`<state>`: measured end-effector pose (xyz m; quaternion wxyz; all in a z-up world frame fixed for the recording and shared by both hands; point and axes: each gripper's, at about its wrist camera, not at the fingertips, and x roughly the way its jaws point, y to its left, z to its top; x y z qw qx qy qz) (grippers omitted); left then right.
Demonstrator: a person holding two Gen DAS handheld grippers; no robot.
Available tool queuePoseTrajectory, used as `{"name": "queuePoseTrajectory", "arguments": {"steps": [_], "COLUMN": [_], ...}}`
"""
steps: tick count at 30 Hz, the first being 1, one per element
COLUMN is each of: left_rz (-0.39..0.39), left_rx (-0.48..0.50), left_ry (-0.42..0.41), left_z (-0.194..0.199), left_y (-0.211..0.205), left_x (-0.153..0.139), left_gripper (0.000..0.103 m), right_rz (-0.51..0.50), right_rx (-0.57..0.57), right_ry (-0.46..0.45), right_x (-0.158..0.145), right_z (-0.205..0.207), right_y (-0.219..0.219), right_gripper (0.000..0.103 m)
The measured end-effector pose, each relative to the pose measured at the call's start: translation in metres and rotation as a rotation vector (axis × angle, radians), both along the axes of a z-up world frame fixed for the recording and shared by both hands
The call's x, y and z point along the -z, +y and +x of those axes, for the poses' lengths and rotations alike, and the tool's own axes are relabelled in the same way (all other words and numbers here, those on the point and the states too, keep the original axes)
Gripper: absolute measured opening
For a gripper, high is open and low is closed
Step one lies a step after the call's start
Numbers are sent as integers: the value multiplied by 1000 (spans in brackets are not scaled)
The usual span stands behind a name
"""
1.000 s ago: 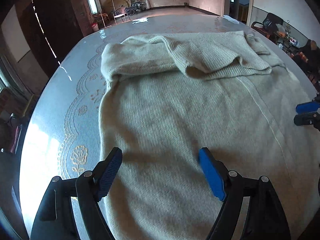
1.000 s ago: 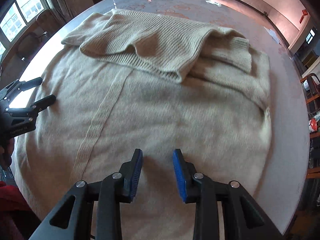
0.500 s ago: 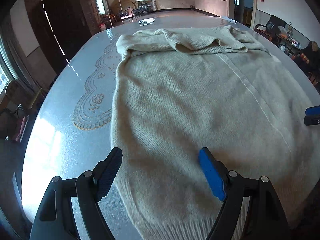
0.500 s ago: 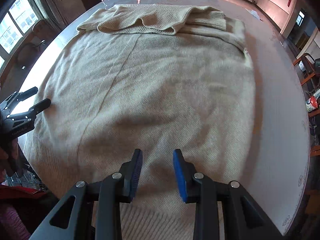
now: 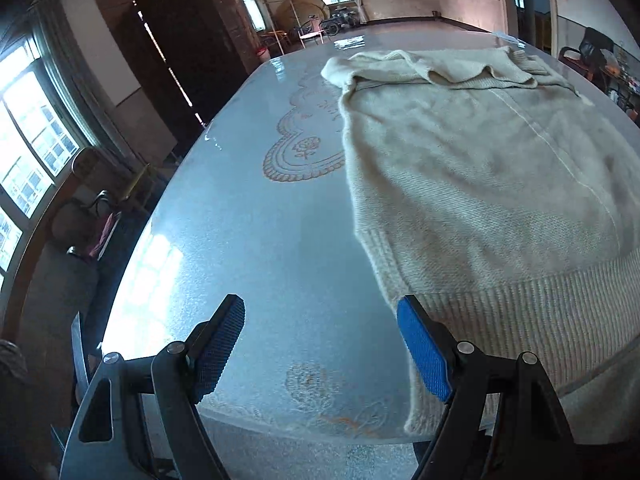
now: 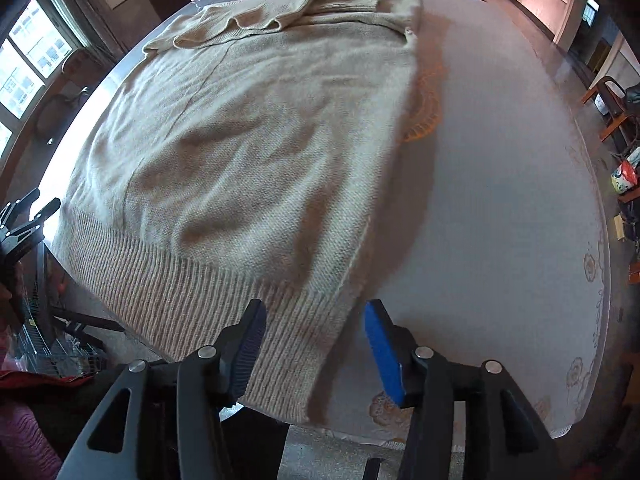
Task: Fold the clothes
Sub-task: 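Move both grippers to the ribbed hem of the sweater, then grasp the ribbed hem with the left gripper while the right gripper grasps it too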
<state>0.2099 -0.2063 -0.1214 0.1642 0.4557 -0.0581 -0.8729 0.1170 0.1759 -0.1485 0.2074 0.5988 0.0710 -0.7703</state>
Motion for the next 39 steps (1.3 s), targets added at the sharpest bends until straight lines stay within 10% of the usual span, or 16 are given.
{"name": "queuePoseTrajectory", "arguments": {"steps": [8,18,20,23,25,29,39], "left_rz": [233,274,265,260,273,244,481], "left_rx": [37,96,89,91,138,244,230], "left_ry": [-123,-82,-74,-74,-81,-116,-70], "left_z": [-24,-28,-26,-24,-25,-33,-15], "left_y": [-26,-7,-4,-2,2,27,25], "left_x": [17,21,21,20,18,15,2], "left_gripper": [80,81,81,79,55,4,0], "right_rz": [-41,36,116,101,91,38,-79], "right_rx": [38,-60,-97,-124,-145,-133,-86], "right_ry": [-68,1,52,82,86,52,26], "right_x": [8,9,11,9,8,8,-2], "right_z": [-14,-10,-3,3,5,-3,-9], "right_y": [17,-34,-46,-54,-60,-61,-51], "right_gripper": [61,66,63,32,10,8,7]}}
